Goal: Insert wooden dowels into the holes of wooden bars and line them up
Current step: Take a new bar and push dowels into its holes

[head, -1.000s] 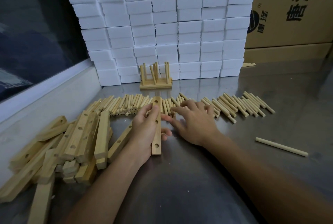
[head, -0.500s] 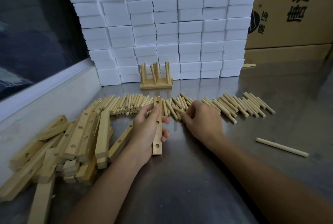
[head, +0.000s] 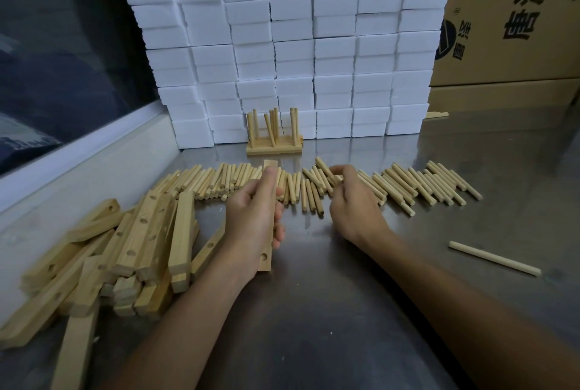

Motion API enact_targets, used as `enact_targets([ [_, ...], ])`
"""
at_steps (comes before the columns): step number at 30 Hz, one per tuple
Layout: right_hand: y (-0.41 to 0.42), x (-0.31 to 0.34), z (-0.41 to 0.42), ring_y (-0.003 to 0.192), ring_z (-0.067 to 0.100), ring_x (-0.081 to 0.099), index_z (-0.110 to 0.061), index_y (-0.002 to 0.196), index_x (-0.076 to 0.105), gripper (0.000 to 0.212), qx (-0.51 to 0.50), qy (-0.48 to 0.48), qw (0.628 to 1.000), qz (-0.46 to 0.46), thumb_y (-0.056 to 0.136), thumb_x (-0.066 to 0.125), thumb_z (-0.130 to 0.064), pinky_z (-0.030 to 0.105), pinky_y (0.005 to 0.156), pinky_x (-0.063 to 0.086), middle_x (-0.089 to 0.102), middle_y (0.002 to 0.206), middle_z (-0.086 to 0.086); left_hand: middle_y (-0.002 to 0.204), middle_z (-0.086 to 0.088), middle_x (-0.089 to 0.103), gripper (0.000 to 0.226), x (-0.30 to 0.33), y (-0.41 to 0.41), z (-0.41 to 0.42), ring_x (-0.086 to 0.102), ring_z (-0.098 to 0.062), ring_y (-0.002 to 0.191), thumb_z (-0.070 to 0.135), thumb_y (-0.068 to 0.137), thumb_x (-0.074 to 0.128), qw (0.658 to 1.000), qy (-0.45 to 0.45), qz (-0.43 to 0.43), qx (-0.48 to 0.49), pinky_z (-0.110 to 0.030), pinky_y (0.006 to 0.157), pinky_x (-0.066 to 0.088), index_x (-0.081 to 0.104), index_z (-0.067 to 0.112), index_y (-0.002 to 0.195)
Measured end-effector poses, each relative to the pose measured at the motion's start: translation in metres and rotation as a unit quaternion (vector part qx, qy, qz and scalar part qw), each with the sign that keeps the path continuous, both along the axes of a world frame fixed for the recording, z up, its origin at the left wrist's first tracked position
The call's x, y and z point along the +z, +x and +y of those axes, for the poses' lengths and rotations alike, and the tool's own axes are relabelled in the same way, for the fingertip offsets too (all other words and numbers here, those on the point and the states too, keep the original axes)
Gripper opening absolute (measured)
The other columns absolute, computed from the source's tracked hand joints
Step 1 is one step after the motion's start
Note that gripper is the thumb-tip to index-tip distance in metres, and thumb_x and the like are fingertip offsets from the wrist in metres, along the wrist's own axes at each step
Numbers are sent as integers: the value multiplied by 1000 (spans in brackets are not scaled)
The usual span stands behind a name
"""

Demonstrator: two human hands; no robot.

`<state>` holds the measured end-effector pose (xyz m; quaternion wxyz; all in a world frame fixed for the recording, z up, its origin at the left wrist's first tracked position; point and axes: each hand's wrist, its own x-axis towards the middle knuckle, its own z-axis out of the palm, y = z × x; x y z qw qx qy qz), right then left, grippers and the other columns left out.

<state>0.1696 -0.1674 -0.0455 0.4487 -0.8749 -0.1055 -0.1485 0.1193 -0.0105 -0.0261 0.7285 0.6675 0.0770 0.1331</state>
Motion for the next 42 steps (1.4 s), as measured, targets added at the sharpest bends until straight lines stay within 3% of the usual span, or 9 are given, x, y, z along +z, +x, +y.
enact_targets([
  [3,1,1,-1,69,17,55,-13,98,57,36,-28,69,997,-11,103,40,-45,34,61,43,58,74,-1,51,0,52,51,0,-2,1,47,-16,37,60,90,56,1000,27,-9,7,-23,35,36,64,12,78],
  [6,2,0,-5,57,17,39,-12,66,45,58,-51,102,992,-52,96,43,-62,36,57,35,42,60,2,53,-2,53,51,1,-2,0,47,-17,38,58,91,57,999,47,-22,-1,-23,35,36,65,9,78],
  [11,-5,3,-1,47,11,29,-17,54,35,63,-37,84,991,-95,97,42,-63,36,52,29,31,48,-3,53,-3,53,44,0,-2,-3,46,-18,39,49,95,56,995,87,-54,-1,-24,35,35,65,9,80],
  [15,-14,5,8,48,10,37,-17,61,43,52,-22,12,986,-165,104,38,-48,36,50,33,39,50,-7,56,-7,50,42,0,-3,-5,44,-20,42,38,100,53,988,127,-82,-5,-25,37,34,61,-1,88],
  [20,-19,6,10,46,12,45,-15,102,58,19,22,-52,969,-242,104,43,-28,37,47,38,47,53,-9,66,-23,47,39,0,-2,-5,44,-24,52,28,100,51,974,193,-120,-1,-35,48,37,54,-8,86],
  [26,-21,9,9,42,13,43,-13,95,68,15,19,-67,945,-319,95,58,-23,35,43,41,44,51,-13,67,-22,51,35,-3,0,-3,44,-25,54,29,99,52,953,262,-149,24,-41,52,39,55,1,79],
  [34,-21,7,13,50,19,58,-12,98,74,14,30,-85,931,-354,93,64,-22,37,43,44,63,59,-4,68,-23,53,40,-6,2,-2,50,-38,65,27,99,53,931,316,-167,69,-46,58,40,54,-5,76],
  [39,-20,7,11,50,19,58,-11,99,73,17,39,-96,927,-361,94,62,-23,37,42,45,64,61,-2,60,-8,45,40,-5,1,1,38,-16,55,30,99,52,922,345,-164,67,-32,52,31,51,-1,74],
  [42,-21,7,12,48,19,55,-9,97,73,16,46,-110,920,-374,95,62,-20,37,40,43,62,61,-1,57,-1,42,40,-6,1,3,36,-16,53,30,99,53,908,378,-165,78,-34,52,29,48,4,70],
])
